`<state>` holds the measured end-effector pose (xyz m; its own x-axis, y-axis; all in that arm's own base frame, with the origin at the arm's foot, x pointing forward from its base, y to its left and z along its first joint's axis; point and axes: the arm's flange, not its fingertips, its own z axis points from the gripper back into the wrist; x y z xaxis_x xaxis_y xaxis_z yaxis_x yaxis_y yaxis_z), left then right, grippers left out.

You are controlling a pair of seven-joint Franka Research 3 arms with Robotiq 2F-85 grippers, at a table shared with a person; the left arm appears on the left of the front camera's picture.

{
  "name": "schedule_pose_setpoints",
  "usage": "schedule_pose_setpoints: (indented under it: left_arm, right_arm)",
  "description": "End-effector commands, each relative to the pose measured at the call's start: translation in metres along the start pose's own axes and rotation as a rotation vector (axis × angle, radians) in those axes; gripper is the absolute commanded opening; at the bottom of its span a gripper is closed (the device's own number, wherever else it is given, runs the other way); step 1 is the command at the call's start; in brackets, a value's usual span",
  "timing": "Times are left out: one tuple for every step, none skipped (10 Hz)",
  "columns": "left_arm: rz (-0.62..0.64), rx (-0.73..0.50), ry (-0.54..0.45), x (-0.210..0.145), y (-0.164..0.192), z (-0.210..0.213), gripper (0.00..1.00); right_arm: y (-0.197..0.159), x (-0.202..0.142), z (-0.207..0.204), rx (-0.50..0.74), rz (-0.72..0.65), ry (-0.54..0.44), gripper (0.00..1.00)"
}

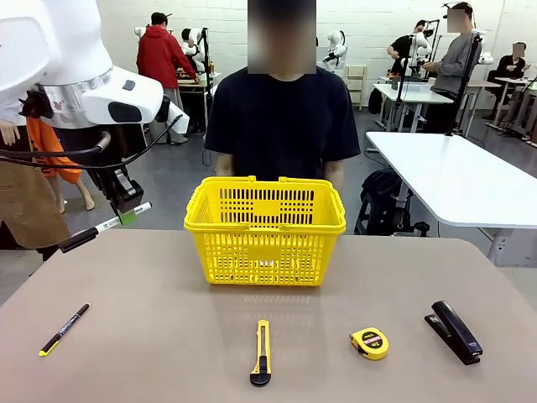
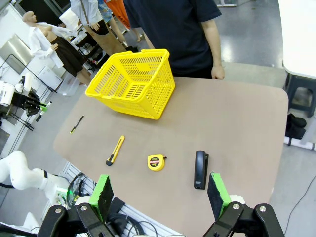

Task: Place the items the person wants into the basket.
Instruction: Pick up the item the person points to and place it in the Market Basket.

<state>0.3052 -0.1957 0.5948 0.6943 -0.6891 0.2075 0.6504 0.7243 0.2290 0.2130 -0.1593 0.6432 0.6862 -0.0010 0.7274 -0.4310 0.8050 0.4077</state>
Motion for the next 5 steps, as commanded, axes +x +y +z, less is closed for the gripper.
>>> schedule_pose_setpoints:
  left_arm:
    - [-0.014, 0.003, -0.002, -0.0002, -0.0004, 0.0020, 0.00]
    - [-0.014, 0.003, -0.002, -0.0002, -0.0004, 0.0020, 0.00]
    - [-0.014, 0.003, -0.002, -0.0002, -0.0004, 0.0020, 0.00]
    - [-0.014, 0.003, -0.002, -0.0002, -0.0004, 0.0020, 0.00]
    - [-0.014, 0.003, -0.002, -0.0002, -0.0004, 0.0020, 0.00]
  right_arm:
    - [-0.0012, -0.0012, -0.0001, 0.015, 0.011, -0.002, 1.00]
    - [-0.0012, -0.0012, -0.0001, 0.015, 0.011, -0.002, 1.00]
    - [-0.0012, -0.0012, -0.0001, 0.015, 0.011, -0.002, 1.00]
    - [-0.0012, -0.0012, -0.0001, 0.015, 0.011, -0.002, 1.00]
    - [-0.0012, -0.0012, -0.0001, 0.015, 0.011, -0.002, 1.00]
